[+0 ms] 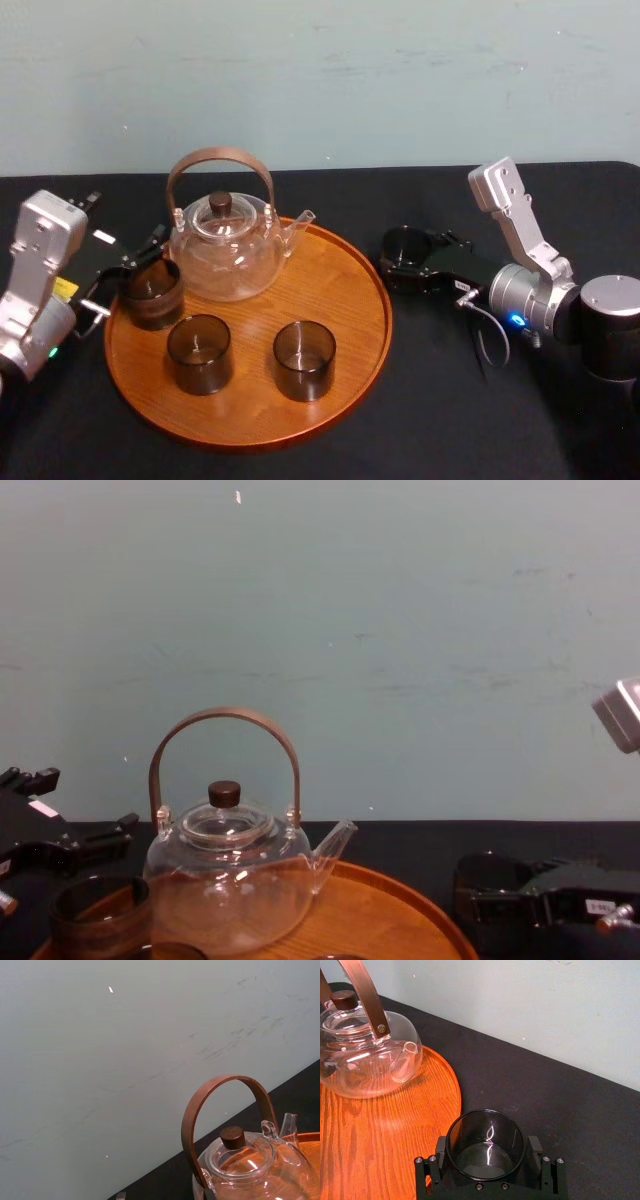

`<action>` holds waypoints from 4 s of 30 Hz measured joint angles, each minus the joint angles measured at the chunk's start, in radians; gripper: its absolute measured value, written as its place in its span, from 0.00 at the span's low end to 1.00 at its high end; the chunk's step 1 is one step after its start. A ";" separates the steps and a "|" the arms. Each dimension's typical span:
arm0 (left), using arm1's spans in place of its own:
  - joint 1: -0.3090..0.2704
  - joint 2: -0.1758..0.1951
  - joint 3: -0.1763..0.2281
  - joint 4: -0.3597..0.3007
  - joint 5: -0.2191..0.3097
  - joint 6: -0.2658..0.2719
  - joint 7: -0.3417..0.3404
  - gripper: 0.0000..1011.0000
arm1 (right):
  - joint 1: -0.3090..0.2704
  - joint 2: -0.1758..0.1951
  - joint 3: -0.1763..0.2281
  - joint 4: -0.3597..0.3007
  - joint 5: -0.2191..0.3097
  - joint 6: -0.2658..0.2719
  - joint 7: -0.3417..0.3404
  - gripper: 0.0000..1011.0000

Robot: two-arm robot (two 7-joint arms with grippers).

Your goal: Pick up the glass from the table and place it on the tray.

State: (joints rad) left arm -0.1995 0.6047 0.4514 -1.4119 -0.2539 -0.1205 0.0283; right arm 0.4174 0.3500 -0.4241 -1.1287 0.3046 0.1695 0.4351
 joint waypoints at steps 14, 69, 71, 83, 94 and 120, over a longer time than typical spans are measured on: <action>0.000 0.000 0.000 0.000 0.000 0.000 0.000 0.99 | -0.001 0.001 0.001 -0.002 0.004 0.000 0.000 0.89; 0.000 0.000 0.000 0.000 0.000 0.000 0.000 0.99 | -0.068 0.135 -0.014 -0.340 0.117 0.071 0.075 0.89; 0.000 0.000 0.000 0.000 0.000 0.000 0.000 0.99 | -0.061 0.131 -0.034 -0.337 0.114 0.069 0.085 0.89; 0.000 0.000 0.000 0.000 0.000 0.000 0.000 0.99 | -0.031 0.100 -0.113 -0.277 0.100 0.024 0.124 0.89; 0.000 0.000 0.000 0.000 0.000 0.000 0.000 0.99 | -0.005 0.062 -0.143 -0.175 0.084 -0.052 0.146 0.89; 0.000 0.000 0.000 0.000 0.000 0.000 0.000 0.99 | 0.034 0.007 -0.157 -0.016 0.061 -0.116 0.181 0.89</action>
State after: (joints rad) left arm -0.1995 0.6047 0.4514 -1.4120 -0.2539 -0.1205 0.0283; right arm 0.4512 0.3569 -0.5816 -1.1450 0.3655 0.0538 0.6164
